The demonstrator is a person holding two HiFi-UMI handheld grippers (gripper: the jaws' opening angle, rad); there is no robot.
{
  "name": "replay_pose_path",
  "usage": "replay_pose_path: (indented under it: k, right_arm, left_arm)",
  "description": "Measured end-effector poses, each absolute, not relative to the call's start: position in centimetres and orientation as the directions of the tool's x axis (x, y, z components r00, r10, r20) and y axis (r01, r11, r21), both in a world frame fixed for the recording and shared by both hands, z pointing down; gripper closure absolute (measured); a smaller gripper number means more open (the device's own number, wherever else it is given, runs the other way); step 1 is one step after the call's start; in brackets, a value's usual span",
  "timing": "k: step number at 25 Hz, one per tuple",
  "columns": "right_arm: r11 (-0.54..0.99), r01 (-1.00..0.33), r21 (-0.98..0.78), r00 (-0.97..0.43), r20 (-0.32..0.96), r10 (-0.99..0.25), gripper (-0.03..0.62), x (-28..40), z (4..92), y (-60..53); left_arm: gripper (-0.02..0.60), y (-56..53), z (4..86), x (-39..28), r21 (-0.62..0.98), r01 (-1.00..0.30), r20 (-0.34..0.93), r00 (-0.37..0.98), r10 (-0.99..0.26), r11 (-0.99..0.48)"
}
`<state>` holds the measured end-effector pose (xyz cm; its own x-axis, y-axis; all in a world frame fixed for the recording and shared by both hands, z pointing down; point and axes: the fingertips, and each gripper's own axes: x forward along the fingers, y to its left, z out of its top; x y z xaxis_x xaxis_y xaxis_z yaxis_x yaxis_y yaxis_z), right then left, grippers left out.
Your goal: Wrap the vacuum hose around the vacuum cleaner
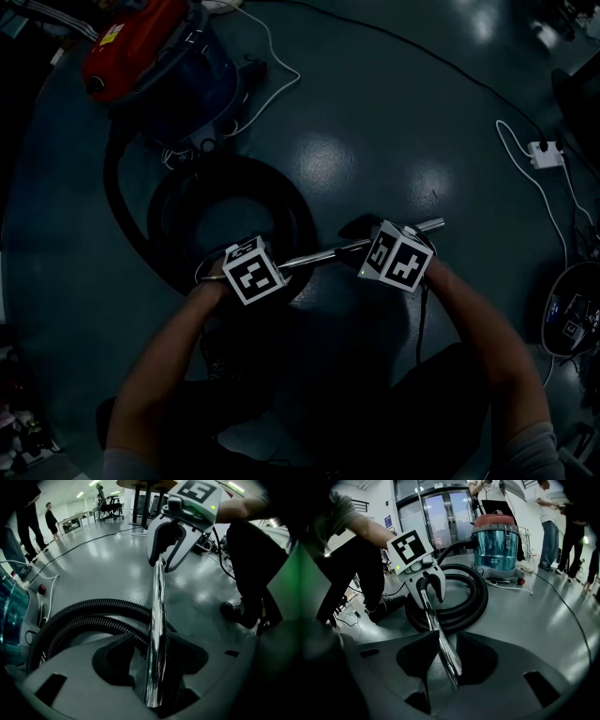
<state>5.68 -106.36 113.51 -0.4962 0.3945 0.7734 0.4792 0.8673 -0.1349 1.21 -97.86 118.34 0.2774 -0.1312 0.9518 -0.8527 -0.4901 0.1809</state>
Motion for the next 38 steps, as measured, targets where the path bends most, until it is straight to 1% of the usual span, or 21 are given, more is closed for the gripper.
replay_pose_path:
  k: [2, 4, 5, 6, 8, 9, 12, 16, 19, 21, 29, 38]
  right_arm:
    - [0.871, 0.482, -0.092, -0.52, 0.77, 0.369, 0.513, 5.1, 113.1, -106.6]
    - [0.88, 0.471, -0.06, -0.542, 0.767, 0.342, 0.581, 4.3, 112.8, -106.8]
    - [0.884, 0.465, -0.052, -0.55, 0.765, 0.334, 0.589, 4.0, 112.6, -106.8]
    - [0.887, 0.458, -0.049, -0.556, 0.764, 0.329, 0.589, 3.6, 112.4, -106.8]
    - [0.899, 0.436, -0.043, -0.567, 0.763, 0.312, 0.589, 3.0, 112.0, -106.9]
    - [0.908, 0.418, -0.036, -0.575, 0.763, 0.295, 0.589, 2.6, 111.7, -107.1]
    - [0.934, 0.356, -0.017, -0.607, 0.756, 0.245, 0.589, 2.1, 110.3, -107.0]
    - [0.952, 0.305, 0.0, -0.652, 0.728, 0.209, 0.589, 2.8, 107.6, -105.8]
    - [0.981, 0.184, -0.058, -0.704, 0.689, 0.173, 0.589, 3.0, 104.8, -106.0]
    - [0.987, 0.137, -0.088, -0.72, 0.675, 0.16, 0.589, 3.2, 102.7, -105.8]
    - [0.984, 0.115, -0.133, -0.749, 0.64, 0.174, 0.589, 5.5, 90.7, -104.2]
    - [0.986, 0.019, -0.163, -0.809, 0.577, 0.111, 0.589, 10.2, 73.6, -102.9]
  left_arm:
    - [0.36, -98.5, 117.2, 0.9, 0.189, -0.865, 0.942, 0.294, -0.164, -0.465]
    - [0.362, -99.0, 116.2, 0.4, 0.174, -0.871, 0.938, 0.289, -0.192, -0.46]
    - [0.367, -99.1, 115.7, 0.2, 0.157, -0.87, 0.939, 0.278, -0.202, -0.467]
    - [0.392, -99.1, 115.3, 0.0, 0.135, -0.867, 0.941, 0.264, -0.213, -0.479]
    - [0.468, -99.3, 114.4, -0.5, 0.084, -0.859, 0.942, 0.233, -0.241, -0.504]
    - [0.488, -99.6, 113.9, -1.0, 0.061, -0.857, 0.941, 0.22, -0.256, -0.512]
    - [0.574, -100.2, 111.8, -1.8, 0.03, -0.86, 0.931, 0.209, -0.299, -0.509]
    - [0.574, -99.2, 108.6, -1.8, 0.053, -0.873, 0.923, 0.228, -0.309, -0.485]
    - [0.574, -98.7, 105.6, -1.8, 0.047, -0.879, 0.92, 0.224, -0.323, -0.475]
    - [0.574, -98.6, 103.3, -1.7, 0.047, -0.886, 0.915, 0.224, -0.336, -0.462]
    - [0.574, -99.6, 92.1, 0.2, 0.045, -0.896, 0.888, 0.239, -0.393, -0.442]
    - [0.574, -100.3, 75.3, 5.9, 0.05, -0.904, 0.846, 0.264, -0.463, -0.425]
